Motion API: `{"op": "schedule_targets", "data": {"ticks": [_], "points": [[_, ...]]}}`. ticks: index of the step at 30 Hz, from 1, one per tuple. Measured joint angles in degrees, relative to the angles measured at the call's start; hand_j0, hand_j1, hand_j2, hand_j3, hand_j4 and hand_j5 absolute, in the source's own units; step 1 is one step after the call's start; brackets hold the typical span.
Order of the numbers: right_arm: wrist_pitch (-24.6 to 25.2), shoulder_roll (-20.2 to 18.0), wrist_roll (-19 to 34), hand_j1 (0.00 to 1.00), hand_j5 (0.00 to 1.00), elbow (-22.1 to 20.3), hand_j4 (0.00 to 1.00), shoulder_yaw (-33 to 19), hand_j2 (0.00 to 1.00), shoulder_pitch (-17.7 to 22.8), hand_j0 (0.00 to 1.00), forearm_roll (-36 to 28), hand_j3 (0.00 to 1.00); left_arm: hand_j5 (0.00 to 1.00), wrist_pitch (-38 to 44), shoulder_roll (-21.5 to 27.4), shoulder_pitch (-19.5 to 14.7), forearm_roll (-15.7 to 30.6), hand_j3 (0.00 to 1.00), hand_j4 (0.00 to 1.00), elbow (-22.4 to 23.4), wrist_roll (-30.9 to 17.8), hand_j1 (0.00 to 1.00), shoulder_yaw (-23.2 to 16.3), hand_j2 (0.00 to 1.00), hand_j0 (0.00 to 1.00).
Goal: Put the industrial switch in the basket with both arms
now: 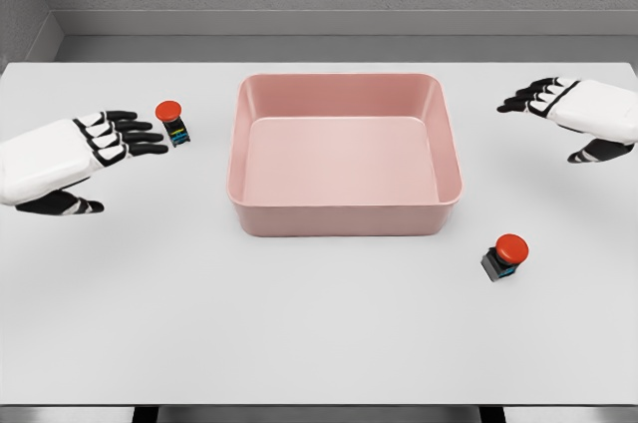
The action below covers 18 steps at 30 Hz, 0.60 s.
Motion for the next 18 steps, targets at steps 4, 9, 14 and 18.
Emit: {"op": "schedule_targets", "data": {"ticks": [4,9,14,18], "points": [[0.0,-0.05,-0.07,1.0,1.0,-0.12,1.0,-0.11,1.0,0.97,1.0,-0.01,1.0,1.0,-0.01,0.02,-0.88,-0.04,1.0,1.0,0.1,-0.03,1.0,-0.24,1.0,1.0],[-0.01,-3.1,-0.07,1.0,1.0,-3.27,1.0,-0.19,1.0,4.75,1.0,0.02,1.0,1.0,-0.02,0.34,-11.45,0.05,1.0,1.0,2.19,-0.84,1.0,-4.62,1.0,1.0],[0.0,-6.93,-0.16,1.0,1.0,-7.33,1.0,-0.22,1.0,6.68,1.0,0.01,1.0,1.0,3.58,-5.95,-19.69,0.18,1.0,1.0,4.31,-18.25,1.0,-9.02,1.0,1.0],[0.0,-9.3,-0.2,1.0,1.0,-10.4,1.0,-0.21,1.0,8.96,1.0,0.01,1.0,1.0,7.88,-9.03,-25.92,1.46,1.0,1.0,4.75,-25.73,1.0,-13.0,1.0,1.0]]}}
